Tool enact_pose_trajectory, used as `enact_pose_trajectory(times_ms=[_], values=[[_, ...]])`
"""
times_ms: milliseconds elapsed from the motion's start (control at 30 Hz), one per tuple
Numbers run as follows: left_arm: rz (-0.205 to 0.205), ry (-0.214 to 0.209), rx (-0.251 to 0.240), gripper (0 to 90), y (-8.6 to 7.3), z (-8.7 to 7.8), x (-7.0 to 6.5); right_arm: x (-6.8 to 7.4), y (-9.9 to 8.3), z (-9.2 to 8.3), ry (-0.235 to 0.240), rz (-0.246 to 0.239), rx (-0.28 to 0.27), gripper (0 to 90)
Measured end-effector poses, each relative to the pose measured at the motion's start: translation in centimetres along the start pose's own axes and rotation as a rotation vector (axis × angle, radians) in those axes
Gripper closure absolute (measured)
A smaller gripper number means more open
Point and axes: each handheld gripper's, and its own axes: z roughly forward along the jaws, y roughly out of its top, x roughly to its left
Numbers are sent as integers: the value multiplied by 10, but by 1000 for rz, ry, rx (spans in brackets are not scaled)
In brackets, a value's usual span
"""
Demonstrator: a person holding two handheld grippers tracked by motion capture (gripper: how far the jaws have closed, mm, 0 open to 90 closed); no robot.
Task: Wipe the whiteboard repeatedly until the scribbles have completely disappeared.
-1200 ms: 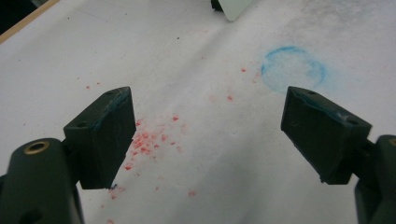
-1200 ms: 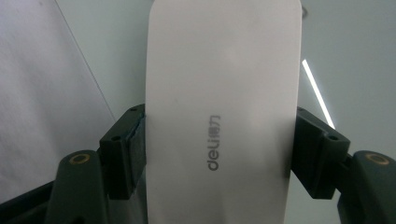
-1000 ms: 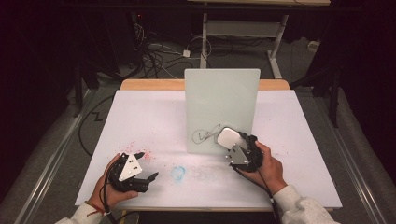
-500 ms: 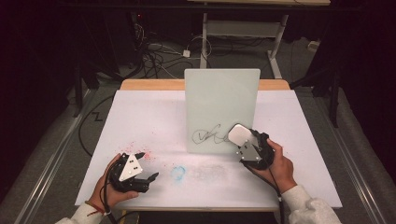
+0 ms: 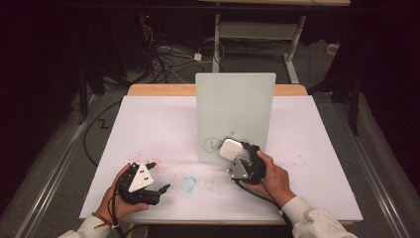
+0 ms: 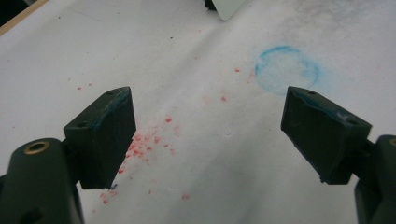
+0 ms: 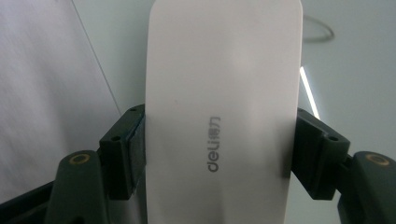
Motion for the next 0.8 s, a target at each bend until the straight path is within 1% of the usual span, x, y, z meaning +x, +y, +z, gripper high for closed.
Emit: enact_pose_trajectory(times_ms=[33,67,133,200,233,267,400,433,500,533,567,600,633,667,733,767,800], values=[[0,0,0,173,0,0,0,0,0,0,0,0,0,296],[1,1,0,173,0,0,0,4,7,2,4,-4,-2,296],[1,0,0,174,0,0,0,5,10,3,3,-14,-6,296],[2,0,1,174,0,0,0,11,20,6,3,-27,-16,295],[2,0,1,174,0,0,0,11,20,6,3,-27,-16,295],[3,2,2,174,0,0,0,14,27,8,1,-30,-14,295],[5,3,3,174,0,0,0,17,32,9,2,-31,-18,295],[6,3,2,174,0,0,0,17,33,10,1,-39,-20,296],[6,4,0,174,0,-1,0,15,30,9,13,-34,-19,297],[5,6,-1,174,-1,-2,0,15,28,9,10,-44,-19,297],[3,6,-2,174,-1,-2,0,15,28,9,10,-44,-19,297],[4,8,-5,174,-1,-3,0,15,25,8,9,-48,-12,297],[3,8,-5,174,-1,-3,0,14,16,6,12,-52,-5,297],[2,8,-5,174,-2,-3,0,14,16,6,12,-52,-5,297],[2,11,-2,174,-2,-3,0,13,9,4,12,-53,12,297],[2,12,-3,174,-2,-3,0,11,4,2,18,-49,15,298],[2,14,-5,174,-1,-4,0,9,1,1,13,-45,27,298]])
